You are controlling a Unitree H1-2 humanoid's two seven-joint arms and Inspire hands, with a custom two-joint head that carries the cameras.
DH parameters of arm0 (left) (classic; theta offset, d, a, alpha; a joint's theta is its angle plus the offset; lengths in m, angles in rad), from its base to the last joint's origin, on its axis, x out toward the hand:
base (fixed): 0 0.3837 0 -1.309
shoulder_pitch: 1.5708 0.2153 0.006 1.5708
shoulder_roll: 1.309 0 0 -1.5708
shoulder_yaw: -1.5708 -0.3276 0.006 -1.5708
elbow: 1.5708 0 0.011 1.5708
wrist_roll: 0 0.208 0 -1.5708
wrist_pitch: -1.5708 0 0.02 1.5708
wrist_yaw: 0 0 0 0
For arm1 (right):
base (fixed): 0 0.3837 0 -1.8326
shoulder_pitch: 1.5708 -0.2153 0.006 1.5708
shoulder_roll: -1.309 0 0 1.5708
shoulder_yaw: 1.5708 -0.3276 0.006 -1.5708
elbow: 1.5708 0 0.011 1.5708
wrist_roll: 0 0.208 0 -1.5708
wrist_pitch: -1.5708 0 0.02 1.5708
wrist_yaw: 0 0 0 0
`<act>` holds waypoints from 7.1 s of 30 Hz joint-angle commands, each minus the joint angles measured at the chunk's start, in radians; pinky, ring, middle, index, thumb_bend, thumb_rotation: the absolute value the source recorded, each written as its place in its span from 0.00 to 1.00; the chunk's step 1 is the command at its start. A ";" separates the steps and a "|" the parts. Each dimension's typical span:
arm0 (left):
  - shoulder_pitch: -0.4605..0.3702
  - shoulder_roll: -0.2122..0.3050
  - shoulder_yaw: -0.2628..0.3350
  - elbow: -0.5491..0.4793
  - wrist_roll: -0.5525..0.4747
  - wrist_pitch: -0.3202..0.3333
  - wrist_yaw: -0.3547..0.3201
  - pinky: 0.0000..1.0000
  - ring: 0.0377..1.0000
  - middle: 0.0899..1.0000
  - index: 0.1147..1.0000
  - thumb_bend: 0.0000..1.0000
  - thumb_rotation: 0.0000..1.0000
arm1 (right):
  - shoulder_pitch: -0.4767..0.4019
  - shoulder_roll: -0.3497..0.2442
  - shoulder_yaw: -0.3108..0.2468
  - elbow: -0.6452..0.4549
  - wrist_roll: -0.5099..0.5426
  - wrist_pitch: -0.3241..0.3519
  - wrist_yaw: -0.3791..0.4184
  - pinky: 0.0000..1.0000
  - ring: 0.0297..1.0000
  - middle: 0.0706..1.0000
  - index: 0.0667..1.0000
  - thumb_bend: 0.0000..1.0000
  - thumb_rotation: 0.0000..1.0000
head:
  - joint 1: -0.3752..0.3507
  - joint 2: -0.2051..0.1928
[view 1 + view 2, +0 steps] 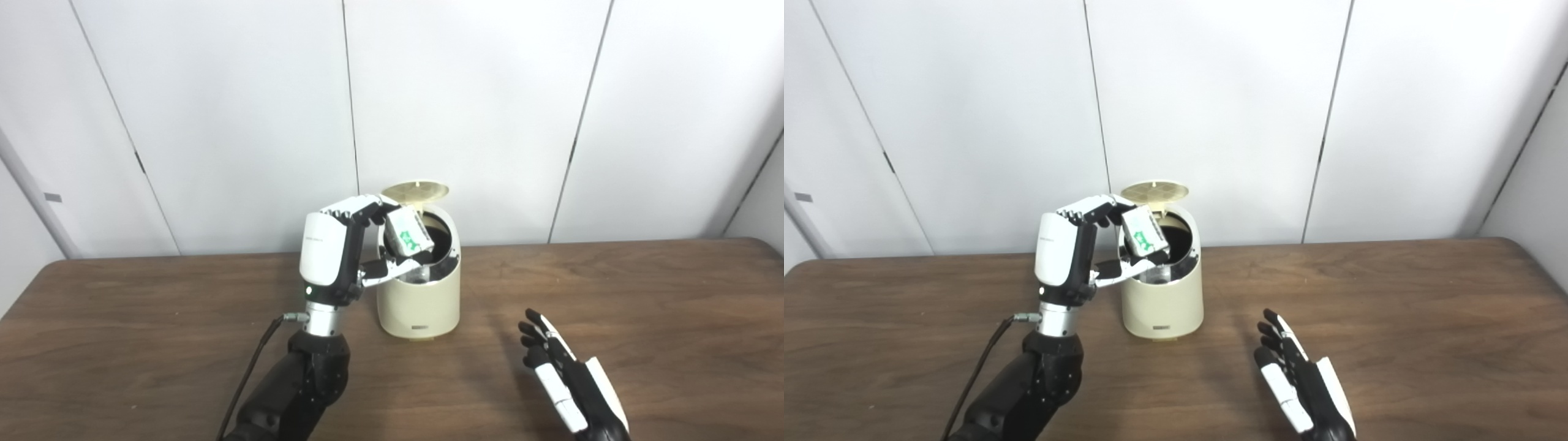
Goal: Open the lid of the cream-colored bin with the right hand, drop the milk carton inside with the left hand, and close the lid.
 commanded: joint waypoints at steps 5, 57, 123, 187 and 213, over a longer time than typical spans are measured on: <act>-0.043 -0.008 0.034 -0.046 -0.041 -0.016 -0.072 0.38 0.43 0.41 0.43 0.48 0.00 | -0.011 -0.003 -0.009 -0.044 0.022 -0.008 0.010 0.81 0.89 0.90 0.95 0.57 1.00 | 0.005 0.000; 0.268 -0.049 0.356 -0.713 -0.556 0.319 -0.719 0.42 0.48 0.48 0.42 0.52 0.07 | -0.111 -0.018 -0.046 -0.033 0.047 -0.003 0.006 0.84 0.89 0.89 0.95 0.62 1.00 | 0.022 0.025; 0.648 -0.067 0.422 -0.838 -0.692 0.588 -0.912 1.00 0.99 1.00 0.99 0.56 1.00 | -0.893 -0.349 0.348 0.127 -0.533 0.142 0.521 0.92 0.97 0.86 0.82 0.64 0.97 | 0.033 0.058; 0.633 -0.086 0.422 -0.868 -0.702 0.619 -0.914 0.99 1.00 1.00 1.00 0.58 0.93 | -0.791 -0.291 0.363 0.079 -0.725 0.005 0.811 0.98 0.99 0.85 0.91 0.65 0.99 | 0.056 0.104; 0.632 -0.083 0.415 -0.889 -0.674 0.660 -0.908 1.00 0.99 1.00 1.00 0.60 0.95 | -0.775 -0.291 0.322 0.024 -0.674 0.047 0.814 0.99 0.99 0.84 0.94 0.67 0.97 | 0.068 0.114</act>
